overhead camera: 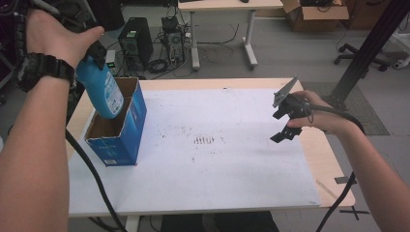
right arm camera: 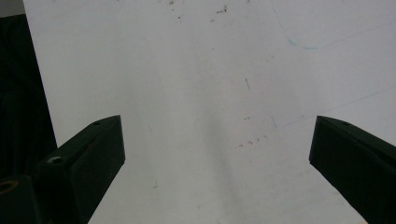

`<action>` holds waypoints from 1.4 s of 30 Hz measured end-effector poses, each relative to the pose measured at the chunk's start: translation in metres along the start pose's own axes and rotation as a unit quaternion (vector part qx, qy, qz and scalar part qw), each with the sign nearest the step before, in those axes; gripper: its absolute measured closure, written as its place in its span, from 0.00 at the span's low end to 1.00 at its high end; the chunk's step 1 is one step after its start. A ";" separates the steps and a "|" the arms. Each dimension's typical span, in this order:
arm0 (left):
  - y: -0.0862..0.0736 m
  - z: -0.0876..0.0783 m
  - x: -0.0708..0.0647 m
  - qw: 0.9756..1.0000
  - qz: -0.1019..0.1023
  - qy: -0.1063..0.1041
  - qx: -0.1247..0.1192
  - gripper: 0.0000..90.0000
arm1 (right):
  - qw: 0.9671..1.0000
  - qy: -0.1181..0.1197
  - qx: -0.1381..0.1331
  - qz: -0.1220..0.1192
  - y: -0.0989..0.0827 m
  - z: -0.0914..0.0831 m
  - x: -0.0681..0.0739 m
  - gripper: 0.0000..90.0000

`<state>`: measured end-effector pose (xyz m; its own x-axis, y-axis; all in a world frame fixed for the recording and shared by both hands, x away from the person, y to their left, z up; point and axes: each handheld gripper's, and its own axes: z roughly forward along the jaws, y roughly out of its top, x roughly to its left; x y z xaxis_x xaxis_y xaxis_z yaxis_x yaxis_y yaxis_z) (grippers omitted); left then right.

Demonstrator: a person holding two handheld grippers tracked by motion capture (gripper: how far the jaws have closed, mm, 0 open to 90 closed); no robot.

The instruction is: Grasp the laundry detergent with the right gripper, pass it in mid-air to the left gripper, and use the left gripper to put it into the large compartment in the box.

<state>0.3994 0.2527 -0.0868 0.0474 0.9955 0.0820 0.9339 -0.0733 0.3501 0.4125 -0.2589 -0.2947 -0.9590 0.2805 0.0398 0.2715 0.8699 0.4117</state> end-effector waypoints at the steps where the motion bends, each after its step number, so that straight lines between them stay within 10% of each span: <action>1: 0.000 0.000 0.000 1.000 0.000 0.000 0.000 0.42 | 1.000 0.000 0.000 0.000 0.000 0.000 0.000 0.04; 42: -0.021 0.127 0.005 0.998 -0.007 -0.004 0.060 0.42 | 1.000 -0.003 -0.003 0.005 -0.013 -0.008 0.003 0.04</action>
<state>0.4247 0.2672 -0.2126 0.0359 0.9968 0.0710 0.9703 -0.0518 0.2365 0.4056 -0.2727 -0.2928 -0.9560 0.2909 0.0384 0.2799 0.8646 0.4173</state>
